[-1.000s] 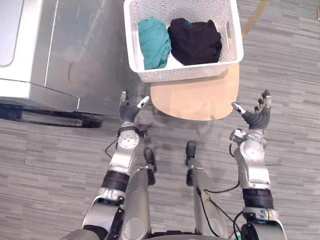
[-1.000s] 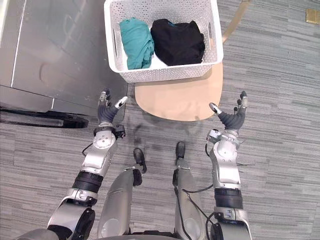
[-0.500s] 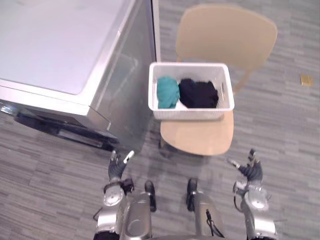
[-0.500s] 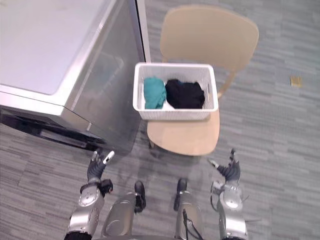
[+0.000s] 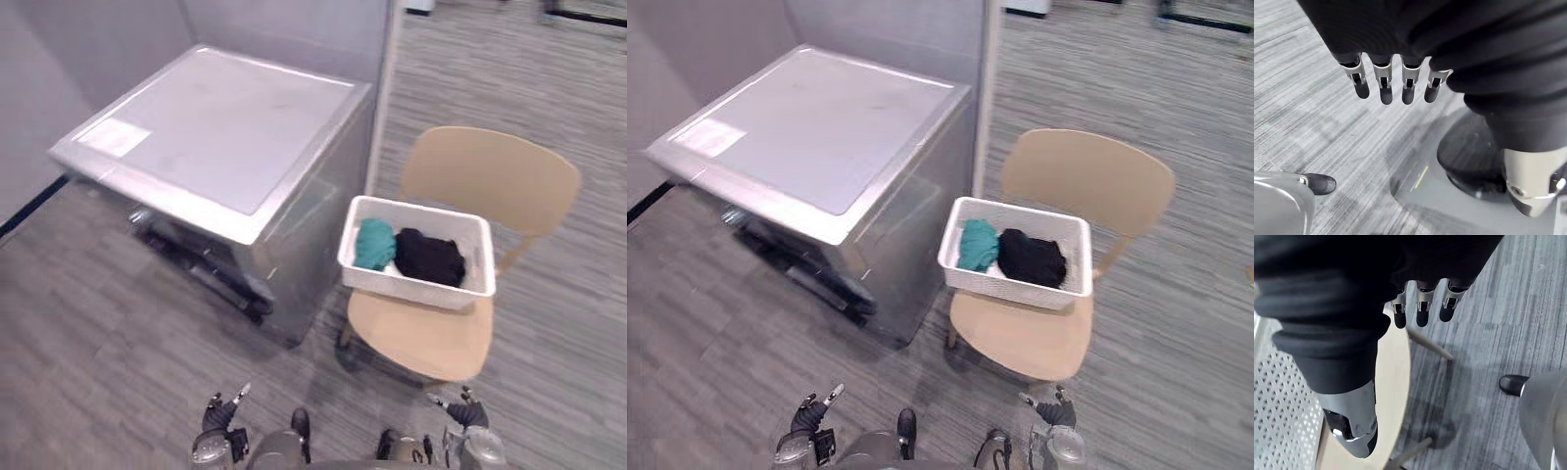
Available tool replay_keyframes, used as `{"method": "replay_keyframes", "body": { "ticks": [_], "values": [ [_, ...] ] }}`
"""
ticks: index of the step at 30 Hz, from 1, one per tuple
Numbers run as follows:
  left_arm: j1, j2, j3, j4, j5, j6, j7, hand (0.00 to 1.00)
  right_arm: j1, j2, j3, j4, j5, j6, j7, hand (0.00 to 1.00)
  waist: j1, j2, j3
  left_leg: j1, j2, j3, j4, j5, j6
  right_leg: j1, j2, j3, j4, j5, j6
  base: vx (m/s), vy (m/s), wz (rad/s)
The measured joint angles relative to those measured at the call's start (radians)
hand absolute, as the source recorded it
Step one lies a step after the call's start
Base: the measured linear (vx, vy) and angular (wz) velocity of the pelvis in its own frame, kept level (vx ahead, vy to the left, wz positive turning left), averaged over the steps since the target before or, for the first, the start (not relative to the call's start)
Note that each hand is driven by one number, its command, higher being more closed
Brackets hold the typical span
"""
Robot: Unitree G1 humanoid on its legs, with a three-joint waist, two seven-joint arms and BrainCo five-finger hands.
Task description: Pick up the laundry basket with both hands and put the clothes into the washing machine.
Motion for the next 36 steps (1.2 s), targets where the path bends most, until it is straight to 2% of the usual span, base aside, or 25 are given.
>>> {"method": "replay_keyframes", "body": {
  "ticks": [1, 3, 5, 7, 9, 10, 11, 12, 14, 15, 19, 20, 22, 24, 30, 33, 34, 36],
  "values": [
    [0.000, -0.001, 0.000, 0.003, 0.000, -0.001, 0.000, 0.00, -0.010, 0.000, 0.000, 0.001, 0.000, 0.000, 0.000, 0.00, 0.000, 0.004, 0.001, -0.003, -0.005, -0.009, -0.001, -0.008, -0.011, 0.001, 0.001, 0.001, 0.000, 0.002, 0.010, 0.02, 0.113, 0.69],
    [-0.010, 0.029, -0.011, 0.040, 0.001, -0.002, 0.001, 0.00, -0.039, 0.024, 0.003, 0.015, -0.001, 0.000, 0.004, 0.00, 0.007, -0.020, -0.001, -0.007, -0.059, -0.053, -0.036, 0.000, 0.001, 0.027, 0.003, 0.025, -0.072, 0.017, 0.041, -0.06, 0.191, 0.57],
    [0.011, 0.039, -0.036, 0.044, 0.001, -0.002, 0.000, 0.00, -0.051, 0.025, 0.003, 0.029, -0.004, 0.000, 0.005, 0.00, 0.009, -0.032, -0.004, 0.001, -0.094, -0.055, -0.057, -0.001, 0.006, 0.026, -0.018, 0.049, -0.066, 0.017, 0.041, -0.06, 0.162, 0.28],
    [0.026, 0.044, -0.046, 0.050, 0.002, -0.002, -0.002, 0.00, -0.058, 0.021, 0.006, 0.034, -0.006, 0.001, 0.005, 0.00, 0.008, -0.028, 0.003, 0.005, -0.113, -0.057, -0.045, -0.035, 0.015, -0.001, -0.049, 0.099, -0.001, 0.020, 0.043, -0.11, 0.200, 0.00],
    [0.030, 0.063, -0.054, 0.056, 0.005, -0.002, -0.001, 0.00, -0.076, 0.019, 0.047, 0.044, -0.013, 0.003, 0.006, 0.00, 0.002, -0.024, 0.021, 0.018, -0.130, -0.060, -0.048, -0.049, 0.022, -0.069, -0.063, 0.216, 0.117, 0.013, -0.002, -0.12, 0.111, 0.02],
    [0.032, 0.073, -0.064, 0.056, 0.012, -0.002, 0.000, 0.00, -0.078, 0.021, 0.096, 0.049, -0.022, 0.007, 0.007, 0.00, -0.017, -0.018, 0.035, 0.031, -0.144, -0.098, -0.077, -0.046, 0.018, -0.104, -0.004, 0.336, 0.148, -0.017, 0.007, -0.09, 0.023, 0.22],
    [0.032, 0.074, -0.064, 0.055, 0.013, -0.003, 0.000, 0.00, -0.078, 0.021, 0.104, 0.048, -0.023, 0.008, 0.007, 0.00, -0.018, -0.016, 0.037, 0.030, -0.144, -0.106, -0.080, -0.045, 0.015, -0.108, 0.013, 0.357, 0.145, -0.025, 0.013, -0.08, -0.014, 0.35],
    [0.025, 0.074, -0.064, 0.055, 0.019, -0.003, 0.001, 0.00, -0.078, 0.021, 0.123, 0.047, -0.025, 0.009, 0.007, 0.00, -0.023, -0.013, 0.043, 0.032, -0.144, -0.124, -0.098, -0.038, 0.005, -0.123, 0.070, 0.423, 0.119, -0.032, 0.021, -0.03, -0.045, 0.33],
    [0.012, 0.074, -0.066, 0.056, 0.019, -0.004, 0.002, 0.00, -0.077, 0.019, 0.142, 0.046, -0.033, 0.011, 0.008, 0.00, -0.030, -0.021, 0.052, 0.025, -0.156, -0.174, -0.109, -0.029, -0.010, -0.128, 0.144, 0.497, 0.054, -0.031, 0.020, -0.02, -0.083, 0.63],
    [0.010, 0.067, -0.067, 0.058, 0.019, -0.005, 0.003, 0.00, -0.077, 0.014, 0.154, 0.039, -0.040, 0.014, 0.008, 0.00, -0.044, -0.028, 0.057, 0.018, -0.171, -0.208, -0.105, -0.023, -0.017, -0.123, 0.163, 0.532, 0.041, -0.032, 0.001, 0.02, -0.098, 0.75],
    [0.010, 0.041, -0.070, 0.056, 0.023, -0.015, 0.002, 0.00, -0.072, 0.001, 0.183, -0.070, -0.062, 0.017, 0.016, 0.00, -0.043, -0.018, 0.057, -0.015, -0.172, -0.280, -0.112, 0.007, -0.037, -0.115, 0.166, 0.465, 0.042, -0.065, -0.015, 0.07, -0.109, 0.58],
    [0.012, 0.041, -0.070, 0.056, 0.027, -0.015, 0.002, 0.00, -0.065, 0.000, 0.193, -0.107, -0.072, 0.015, 0.029, 0.00, -0.041, -0.017, 0.056, -0.008, -0.172, -0.307, -0.129, 0.040, -0.034, -0.100, 0.168, 0.438, 0.038, -0.071, -0.014, 0.10, -0.117, 0.56],
    [0.013, 0.042, -0.070, 0.056, 0.034, -0.020, -0.001, 0.00, -0.060, 0.000, 0.229, -0.150, -0.079, 0.012, 0.049, 0.00, -0.036, -0.018, 0.055, 0.007, -0.171, -0.337, -0.156, 0.067, -0.030, -0.069, 0.176, 0.405, 0.012, -0.074, -0.019, 0.13, -0.106, 0.45],
    [0.011, 0.044, -0.074, 0.056, 0.039, -0.022, -0.004, 0.00, -0.060, -0.016, 0.297, -0.195, -0.076, -0.002, 0.079, 0.00, -0.015, -0.020, 0.049, 0.017, -0.174, -0.367, -0.194, 0.098, -0.014, -0.050, 0.186, 0.376, -0.020, -0.068, -0.028, 0.19, -0.099, 0.29],
    [0.011, 0.063, -0.103, 0.055, 0.049, -0.023, -0.006, 0.00, -0.129, -0.008, 0.449, -0.195, -0.019, -0.006, 0.148, 0.00, -0.008, -0.018, 0.048, 0.028, -0.180, -0.452, -0.240, 0.131, -0.010, 0.006, 0.213, 0.332, -0.085, -0.056, -0.045, 0.17, -0.088, 0.38],
    [0.009, 0.064, -0.114, 0.048, 0.050, -0.027, -0.006, 0.00, -0.193, 0.004, 0.485, -0.194, -0.017, -0.009, 0.158, 0.00, 0.016, -0.016, 0.049, 0.024, -0.179, -0.485, -0.250, 0.140, -0.018, 0.027, 0.216, 0.313, -0.115, -0.054, -0.047, 0.09, -0.083, 0.33],
    [0.009, 0.064, -0.114, 0.044, 0.050, -0.028, -0.006, 0.00, -0.239, 0.003, 0.483, -0.194, -0.017, -0.010, 0.153, 0.00, 0.033, -0.010, 0.053, 0.020, -0.180, -0.497, -0.252, 0.152, -0.019, 0.030, 0.217, 0.311, -0.117, -0.052, -0.050, 0.05, -0.072, 0.27],
    [0.010, 0.061, -0.114, 0.036, 0.048, -0.030, -0.004, 0.00, -0.283, 0.000, 0.471, -0.195, -0.018, -0.016, 0.132, 0.00, 0.041, 0.000, 0.059, 0.008, -0.180, -0.506, -0.252, 0.163, -0.022, 0.022, 0.219, 0.311, -0.117, -0.048, -0.057, 0.02, -0.059, 0.19]
  ]
}}
